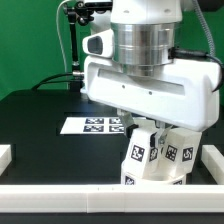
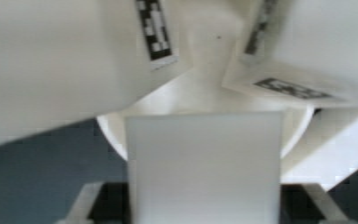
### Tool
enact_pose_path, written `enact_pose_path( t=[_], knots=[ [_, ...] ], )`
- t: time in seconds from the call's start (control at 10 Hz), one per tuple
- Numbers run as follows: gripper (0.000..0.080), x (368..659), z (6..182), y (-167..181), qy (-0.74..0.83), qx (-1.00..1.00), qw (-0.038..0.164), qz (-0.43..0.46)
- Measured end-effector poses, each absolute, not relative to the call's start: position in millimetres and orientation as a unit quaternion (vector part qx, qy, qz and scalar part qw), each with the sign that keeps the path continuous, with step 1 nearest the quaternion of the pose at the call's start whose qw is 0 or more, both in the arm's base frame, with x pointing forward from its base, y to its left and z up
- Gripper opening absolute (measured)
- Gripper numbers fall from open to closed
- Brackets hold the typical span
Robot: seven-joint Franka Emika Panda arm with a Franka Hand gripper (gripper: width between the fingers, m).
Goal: Assemble stool
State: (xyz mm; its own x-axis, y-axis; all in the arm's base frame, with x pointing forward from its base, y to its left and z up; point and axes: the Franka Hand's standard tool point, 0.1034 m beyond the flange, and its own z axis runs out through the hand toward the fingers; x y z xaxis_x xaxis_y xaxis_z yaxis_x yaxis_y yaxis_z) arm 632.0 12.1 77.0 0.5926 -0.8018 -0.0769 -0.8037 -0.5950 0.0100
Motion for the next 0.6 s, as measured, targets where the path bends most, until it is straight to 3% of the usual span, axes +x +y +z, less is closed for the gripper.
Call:
enact_pose_path(
  t=[0.3, 0.6],
  knots=[
    [0.034, 633.9, 76.0, 19.3, 0.602, -0.797, 0.049, 0.031],
    [0.034, 634.1, 76.0, 20.6, 0.668, -0.742, 0.046, 0.035]
  ],
)
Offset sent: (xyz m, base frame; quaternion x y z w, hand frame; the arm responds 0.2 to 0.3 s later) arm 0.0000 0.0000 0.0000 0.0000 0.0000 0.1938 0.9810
